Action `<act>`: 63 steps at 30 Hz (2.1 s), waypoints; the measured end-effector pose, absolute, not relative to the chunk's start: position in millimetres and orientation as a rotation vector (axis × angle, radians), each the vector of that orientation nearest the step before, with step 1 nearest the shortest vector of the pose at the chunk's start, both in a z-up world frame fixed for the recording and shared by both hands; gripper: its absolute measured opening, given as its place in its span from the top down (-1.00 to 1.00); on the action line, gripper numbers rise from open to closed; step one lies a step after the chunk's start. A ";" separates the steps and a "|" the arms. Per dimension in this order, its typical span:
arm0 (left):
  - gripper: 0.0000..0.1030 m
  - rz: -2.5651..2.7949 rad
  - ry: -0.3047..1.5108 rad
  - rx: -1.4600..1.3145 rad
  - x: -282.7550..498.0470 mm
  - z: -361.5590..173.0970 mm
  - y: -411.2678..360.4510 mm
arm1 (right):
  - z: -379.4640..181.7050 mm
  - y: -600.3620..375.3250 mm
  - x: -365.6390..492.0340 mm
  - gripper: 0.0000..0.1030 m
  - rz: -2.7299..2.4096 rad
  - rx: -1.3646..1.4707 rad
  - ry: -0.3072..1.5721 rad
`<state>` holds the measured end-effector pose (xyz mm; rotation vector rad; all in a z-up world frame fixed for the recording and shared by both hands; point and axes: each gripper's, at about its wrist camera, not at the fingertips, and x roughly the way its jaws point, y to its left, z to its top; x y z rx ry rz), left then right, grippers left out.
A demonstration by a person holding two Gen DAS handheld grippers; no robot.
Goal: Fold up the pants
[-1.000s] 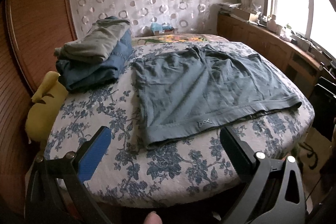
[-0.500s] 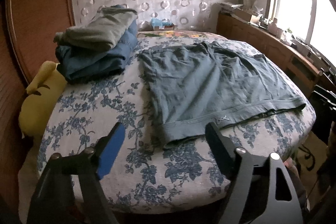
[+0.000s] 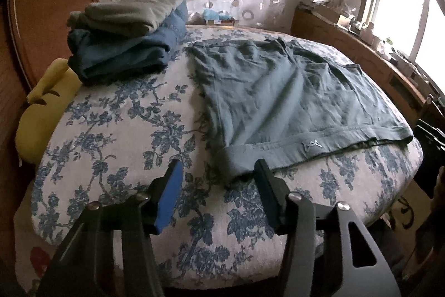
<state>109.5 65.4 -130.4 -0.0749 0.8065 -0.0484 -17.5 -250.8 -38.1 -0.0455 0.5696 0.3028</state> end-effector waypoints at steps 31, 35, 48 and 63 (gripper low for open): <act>0.85 -0.179 0.756 -0.055 128.9 -93.3 27.6 | -41.5 -261.2 -11.6 -0.38 0.310 -0.030 0.587; 0.85 -0.222 0.727 -0.035 134.4 -77.7 5.5 | -39.5 -265.6 -13.9 -0.38 0.304 -0.023 0.584; 0.85 -0.412 0.682 0.040 155.4 -38.7 -95.6 | -35.4 -288.0 -28.6 -0.38 0.279 0.016 0.558; 0.85 -0.580 0.649 0.098 154.0 -10.1 -187.6 | -28.4 -313.3 -44.4 -0.38 0.243 0.053 0.524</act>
